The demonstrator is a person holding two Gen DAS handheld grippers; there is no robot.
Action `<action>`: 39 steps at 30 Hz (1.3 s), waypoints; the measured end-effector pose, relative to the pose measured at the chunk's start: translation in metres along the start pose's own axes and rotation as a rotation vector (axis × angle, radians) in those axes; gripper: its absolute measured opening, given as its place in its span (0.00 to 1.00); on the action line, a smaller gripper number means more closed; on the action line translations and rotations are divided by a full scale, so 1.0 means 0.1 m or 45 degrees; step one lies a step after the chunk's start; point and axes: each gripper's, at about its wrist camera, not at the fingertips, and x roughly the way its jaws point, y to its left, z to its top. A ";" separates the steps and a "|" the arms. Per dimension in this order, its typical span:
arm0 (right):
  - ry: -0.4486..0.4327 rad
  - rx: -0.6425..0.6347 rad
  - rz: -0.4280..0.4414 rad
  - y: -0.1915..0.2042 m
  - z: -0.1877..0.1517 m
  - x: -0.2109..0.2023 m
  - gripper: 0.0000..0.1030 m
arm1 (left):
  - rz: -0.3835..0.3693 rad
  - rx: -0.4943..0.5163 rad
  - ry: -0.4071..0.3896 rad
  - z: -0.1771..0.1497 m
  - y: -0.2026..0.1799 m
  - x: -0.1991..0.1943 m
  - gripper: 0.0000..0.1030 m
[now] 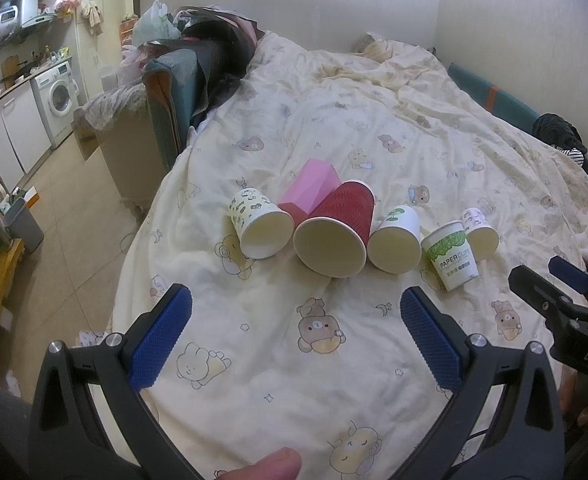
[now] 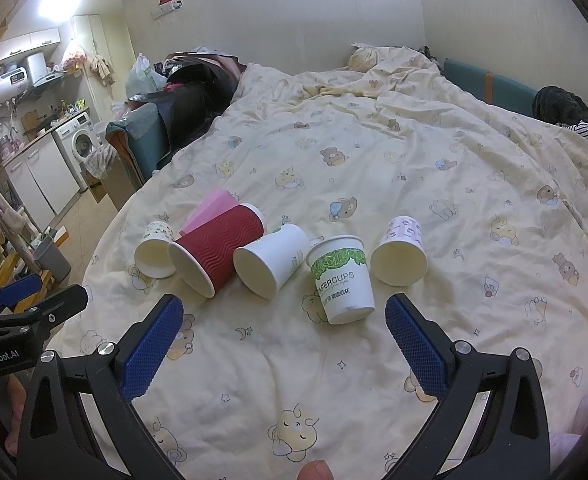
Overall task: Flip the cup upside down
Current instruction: 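Move the right gripper down to the white green-globe cup lying on its side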
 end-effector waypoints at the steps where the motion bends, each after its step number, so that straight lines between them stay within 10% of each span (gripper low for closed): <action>1: 0.000 0.000 0.001 0.00 0.00 0.00 1.00 | 0.000 0.000 0.001 -0.01 0.00 0.00 1.00; 10: 0.056 0.027 0.036 -0.02 -0.01 0.04 1.00 | -0.002 -0.019 0.019 -0.02 0.01 0.02 1.00; 27: 0.574 0.281 0.247 -0.12 0.77 0.99 1.00 | 0.011 -0.056 0.207 0.63 0.19 0.34 1.00; 31: 0.645 0.398 0.324 -0.11 0.82 1.30 0.79 | 0.027 -0.059 0.248 0.80 0.25 0.53 1.00; 39: 0.773 0.610 0.259 -0.28 0.69 1.95 0.77 | -0.001 -0.132 0.304 0.86 0.31 0.73 1.00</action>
